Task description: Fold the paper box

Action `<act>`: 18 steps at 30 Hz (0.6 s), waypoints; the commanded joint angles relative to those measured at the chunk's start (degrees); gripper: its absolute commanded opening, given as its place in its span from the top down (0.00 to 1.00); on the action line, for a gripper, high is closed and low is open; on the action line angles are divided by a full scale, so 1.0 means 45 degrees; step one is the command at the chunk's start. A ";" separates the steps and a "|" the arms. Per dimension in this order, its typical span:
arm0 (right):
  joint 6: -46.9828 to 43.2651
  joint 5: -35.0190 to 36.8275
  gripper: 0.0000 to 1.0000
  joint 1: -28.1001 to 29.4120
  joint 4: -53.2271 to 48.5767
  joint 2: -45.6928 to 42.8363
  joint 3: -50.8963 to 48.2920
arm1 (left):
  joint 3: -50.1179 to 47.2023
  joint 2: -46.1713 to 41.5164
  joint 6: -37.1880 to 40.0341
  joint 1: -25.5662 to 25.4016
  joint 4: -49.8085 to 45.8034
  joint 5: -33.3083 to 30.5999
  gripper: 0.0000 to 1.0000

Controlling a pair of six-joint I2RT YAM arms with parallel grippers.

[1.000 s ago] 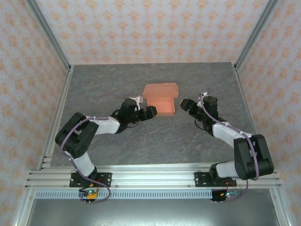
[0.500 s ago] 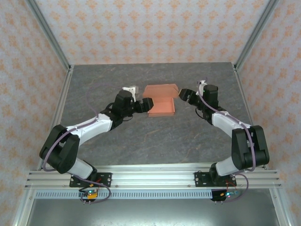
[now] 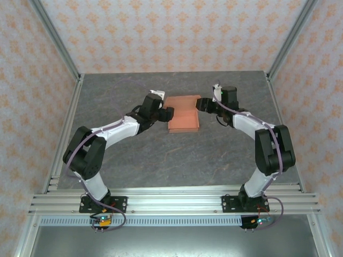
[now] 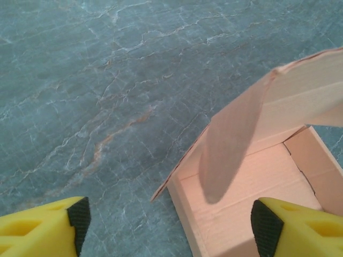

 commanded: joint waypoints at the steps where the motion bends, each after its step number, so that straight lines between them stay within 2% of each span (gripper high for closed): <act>1: -0.0493 0.0095 0.42 0.0129 -0.0720 0.0231 0.0723 | 0.0918 0.0180 0.0823 -0.0032 -0.0435 -0.0194 0.26; 4: -0.0607 -0.0234 0.54 0.0234 -0.1400 0.0377 0.1114 | 0.1251 0.0381 0.0697 -0.0010 -0.0600 -0.0013 0.40; 8: -0.0470 0.0050 0.61 0.0528 -0.1569 0.0167 0.0889 | 0.1605 0.0650 0.0479 0.0023 -0.0868 0.0774 0.54; 11: 0.0010 0.0272 0.66 0.0579 -0.1601 0.0147 0.0807 | 0.1703 0.0787 0.0027 0.0030 -0.1102 0.0907 0.59; 15: 0.0384 0.0263 0.69 0.0637 -0.1132 0.0093 0.0480 | 0.1706 0.0910 -0.0362 0.0066 -0.1232 0.1256 0.60; 18: 0.0482 0.0595 0.73 0.0637 -0.1283 0.0052 0.0459 | 0.1688 0.0920 -0.0425 0.0099 -0.1398 0.0995 0.59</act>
